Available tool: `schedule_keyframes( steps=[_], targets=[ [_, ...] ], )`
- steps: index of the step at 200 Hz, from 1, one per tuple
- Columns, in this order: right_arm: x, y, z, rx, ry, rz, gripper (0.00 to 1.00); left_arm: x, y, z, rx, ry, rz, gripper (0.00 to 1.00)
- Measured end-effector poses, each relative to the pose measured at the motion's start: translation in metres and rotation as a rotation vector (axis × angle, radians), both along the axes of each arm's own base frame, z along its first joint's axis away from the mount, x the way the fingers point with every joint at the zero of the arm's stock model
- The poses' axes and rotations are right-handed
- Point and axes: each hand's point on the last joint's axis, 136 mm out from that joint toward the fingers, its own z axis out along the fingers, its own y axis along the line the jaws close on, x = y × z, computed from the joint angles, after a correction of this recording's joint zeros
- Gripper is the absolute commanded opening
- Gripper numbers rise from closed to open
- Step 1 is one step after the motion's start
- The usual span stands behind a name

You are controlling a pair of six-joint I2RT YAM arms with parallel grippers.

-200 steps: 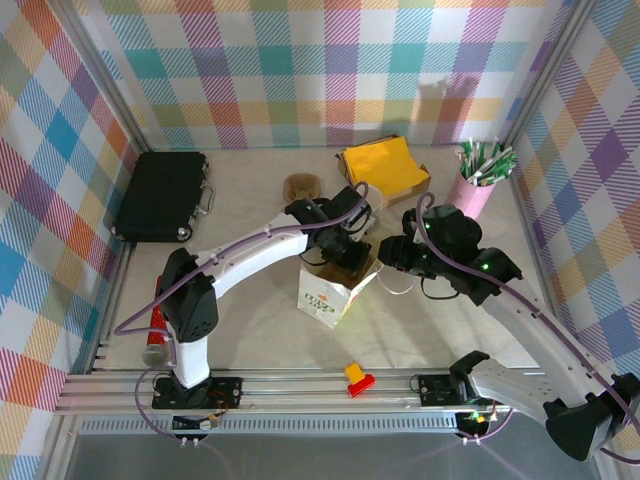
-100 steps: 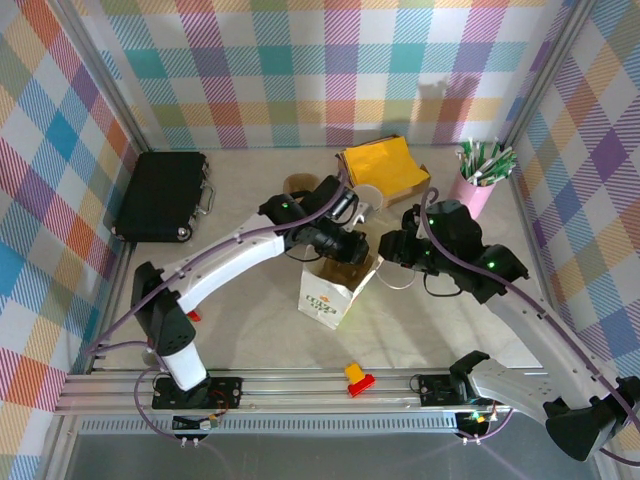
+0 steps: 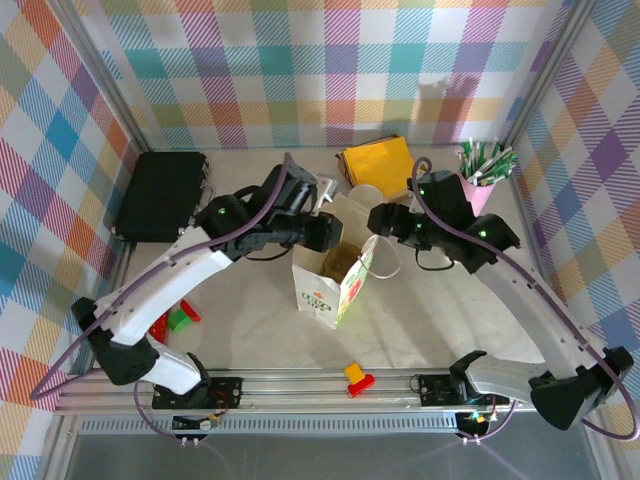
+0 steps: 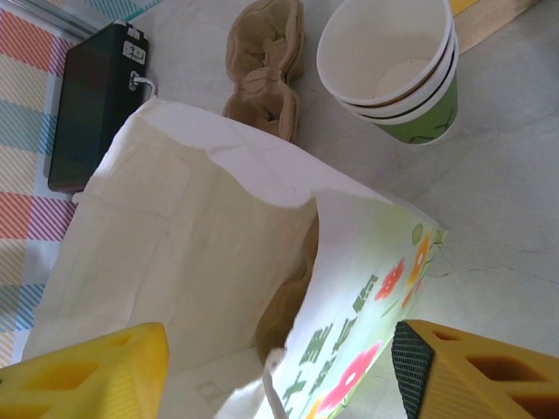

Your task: Pack the takeout coffee

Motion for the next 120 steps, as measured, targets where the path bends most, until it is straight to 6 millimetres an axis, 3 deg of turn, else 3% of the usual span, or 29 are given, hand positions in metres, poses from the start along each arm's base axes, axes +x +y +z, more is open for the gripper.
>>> schedule_keyframes(
  steps=[45, 60, 88, 120],
  targets=[
    [0.008, 0.005, -0.015, -0.032, 0.055, 0.001, 0.56, -0.011, 0.032, 0.032, -0.037, -0.088, 0.054, 0.22],
    [0.010, 0.007, -0.020, -0.041, 0.073, 0.008, 0.49, -0.013, 0.038, 0.029, -0.032, -0.093, 0.063, 0.22],
    [0.016, 0.014, -0.032, -0.061, 0.104, 0.028, 0.26, -0.017, 0.047, 0.023, -0.015, -0.092, 0.074, 0.23],
    [0.014, 0.014, -0.023, -0.062, 0.057, 0.059, 0.18, -0.021, 0.058, 0.026, -0.013, -0.109, 0.091, 0.24]
  ],
)
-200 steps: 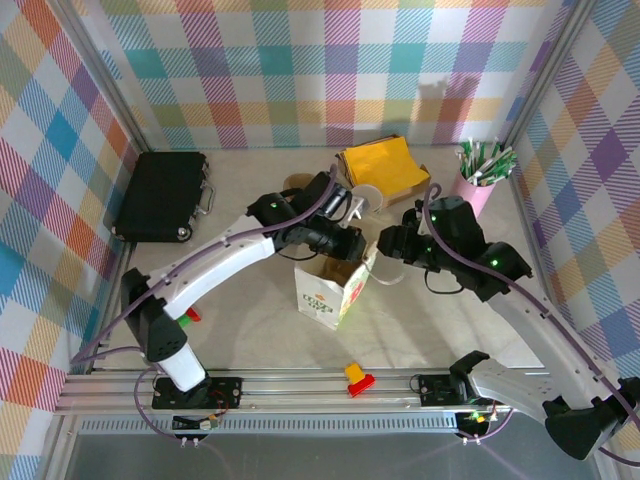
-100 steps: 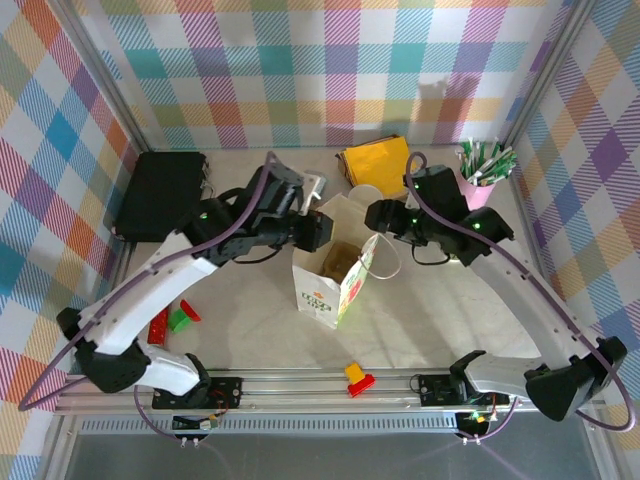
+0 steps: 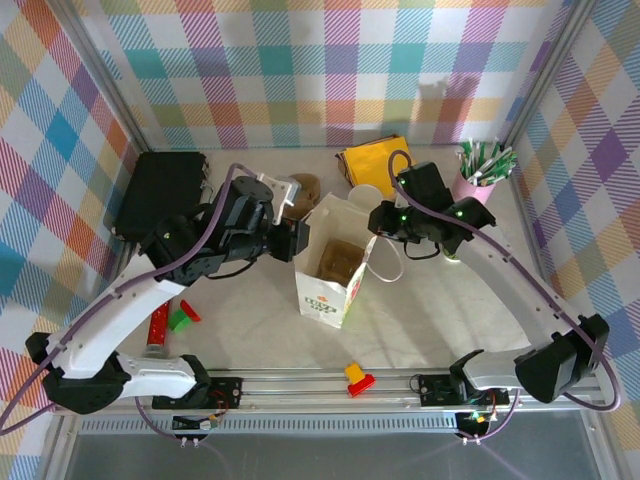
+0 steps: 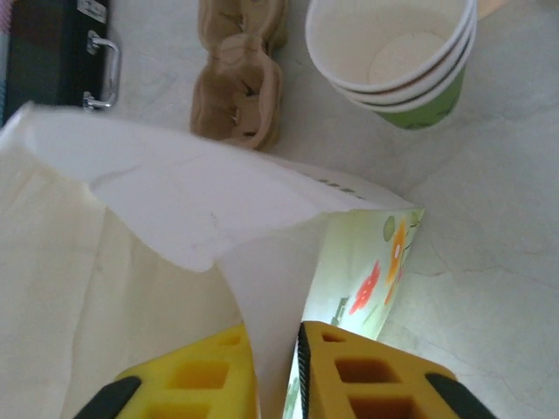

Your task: Pack the takeout coffee

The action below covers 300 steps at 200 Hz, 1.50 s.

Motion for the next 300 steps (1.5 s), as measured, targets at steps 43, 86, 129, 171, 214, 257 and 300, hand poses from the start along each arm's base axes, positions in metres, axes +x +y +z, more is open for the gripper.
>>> schedule_keyframes(
  steps=[43, 86, 129, 171, 214, 257, 300],
  targets=[
    [-0.023, 0.003, 0.051, 0.062, -0.198, 0.104, 0.08, -0.012, 0.026, 0.016, -0.035, -0.063, 0.034, 0.25],
    [-0.052, 0.001, 0.076, 0.125, -0.363, 0.220, 0.05, -0.017, 0.042, 0.020, -0.050, -0.099, 0.063, 0.26],
    [-0.068, 0.000, 0.073, 0.140, -0.428, 0.288, 0.05, -0.013, 0.040, 0.010, -0.034, -0.093, 0.070, 0.26],
    [-0.075, 0.001, 0.078, 0.169, -0.481, 0.321, 0.06, -0.012, 0.037, 0.007, -0.027, -0.086, 0.068, 0.26],
    [-0.089, 0.000, 0.081, 0.207, -0.537, 0.360, 0.06, -0.011, 0.035, 0.007, -0.033, -0.089, 0.066, 0.26],
    [-0.095, 0.000, 0.094, 0.229, -0.597, 0.384, 0.06, -0.010, 0.032, 0.006, -0.036, -0.085, 0.059, 0.26],
    [-0.091, 0.001, 0.090, 0.226, -0.571, 0.370, 0.07, -0.010, 0.027, -0.001, -0.026, -0.065, 0.045, 0.26]
  ],
)
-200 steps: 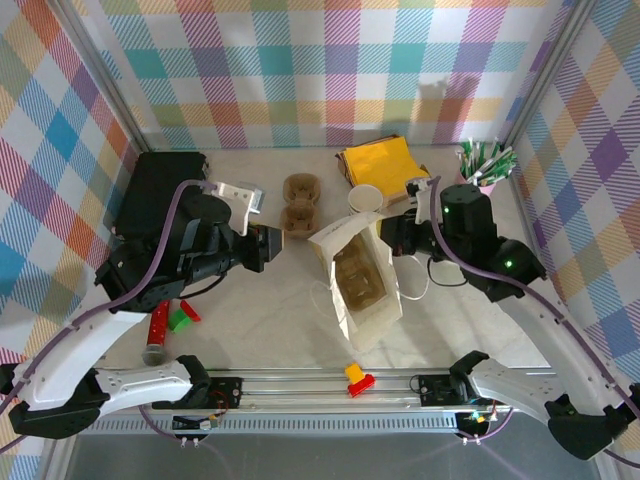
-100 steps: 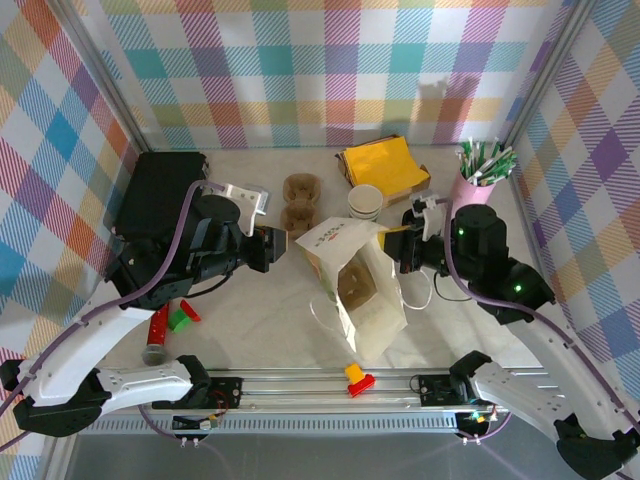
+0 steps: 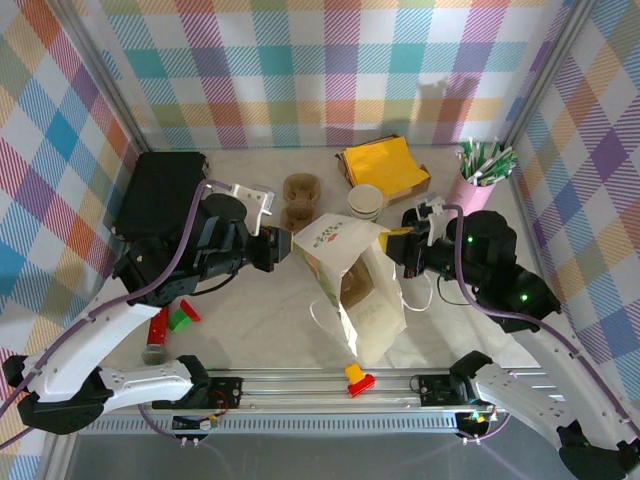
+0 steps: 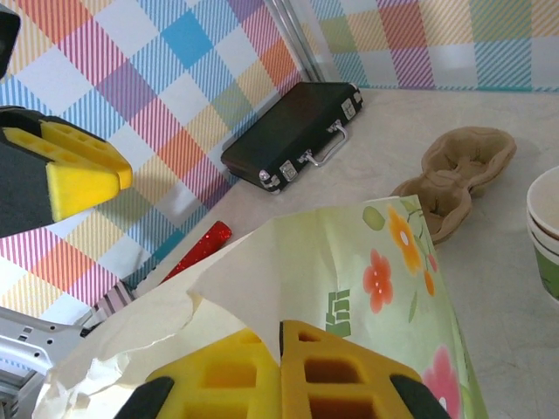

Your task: Pack the takeout coffee

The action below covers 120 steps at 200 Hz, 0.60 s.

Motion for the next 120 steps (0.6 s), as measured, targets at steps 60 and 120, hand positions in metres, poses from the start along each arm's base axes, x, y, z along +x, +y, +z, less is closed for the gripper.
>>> schedule_keyframes(
  steps=[60, 120],
  targets=[
    [0.037, 0.013, -0.023, -0.070, 0.314, -0.112, 0.10, 0.003, -0.008, -0.009, 0.015, 0.031, -0.013, 0.26],
    [0.064, 0.008, -0.075, -0.126, 0.602, -0.233, 0.13, 0.003, -0.010, -0.015, 0.019, 0.045, -0.013, 0.27]
  ],
)
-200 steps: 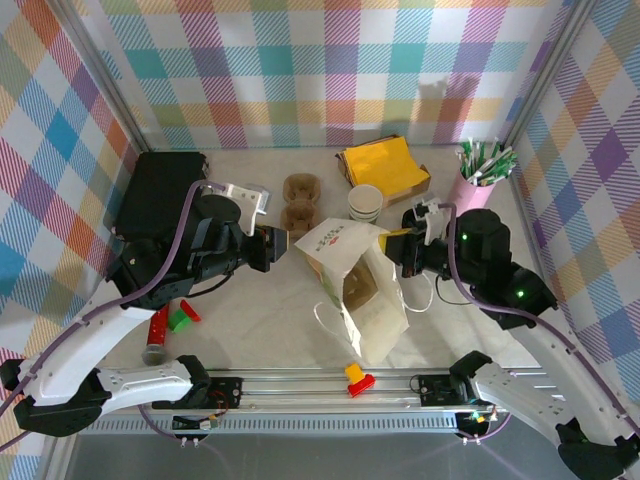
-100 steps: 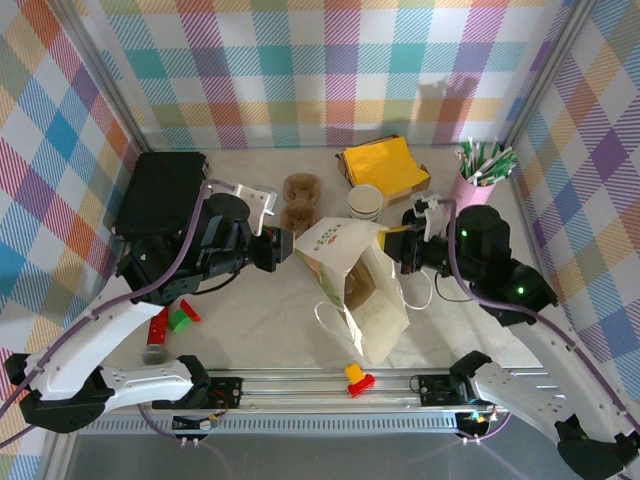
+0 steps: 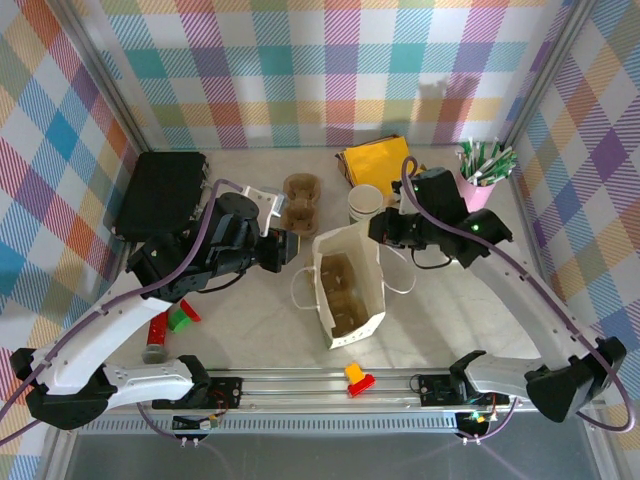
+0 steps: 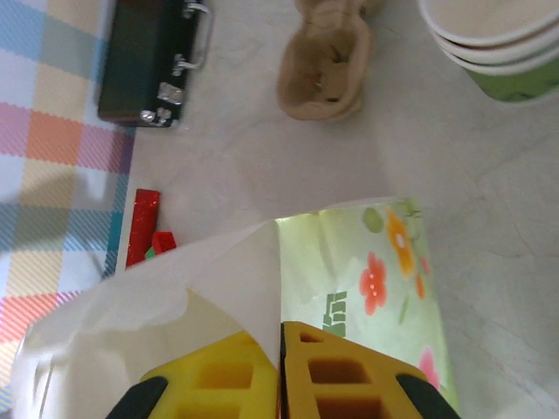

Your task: Pack the takeout coffee

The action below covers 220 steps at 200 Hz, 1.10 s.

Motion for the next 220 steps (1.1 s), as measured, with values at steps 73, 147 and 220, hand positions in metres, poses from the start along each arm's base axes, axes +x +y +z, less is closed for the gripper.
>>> schedule_keyframes(
  steps=[73, 147, 220],
  targets=[
    [0.029, -0.013, -0.014, -0.016, 0.077, -0.095, 0.19, 0.000, 0.000, -0.005, 0.007, 0.009, 0.002, 0.27],
    [0.055, -0.025, -0.015, -0.022, 0.088, -0.151, 0.34, -0.001, 0.001, -0.008, 0.008, 0.015, 0.006, 0.31],
    [0.069, -0.055, 0.033, -0.076, -0.052, -0.185, 0.82, -0.004, 0.005, -0.003, -0.012, 0.006, 0.010, 0.36]
  ],
)
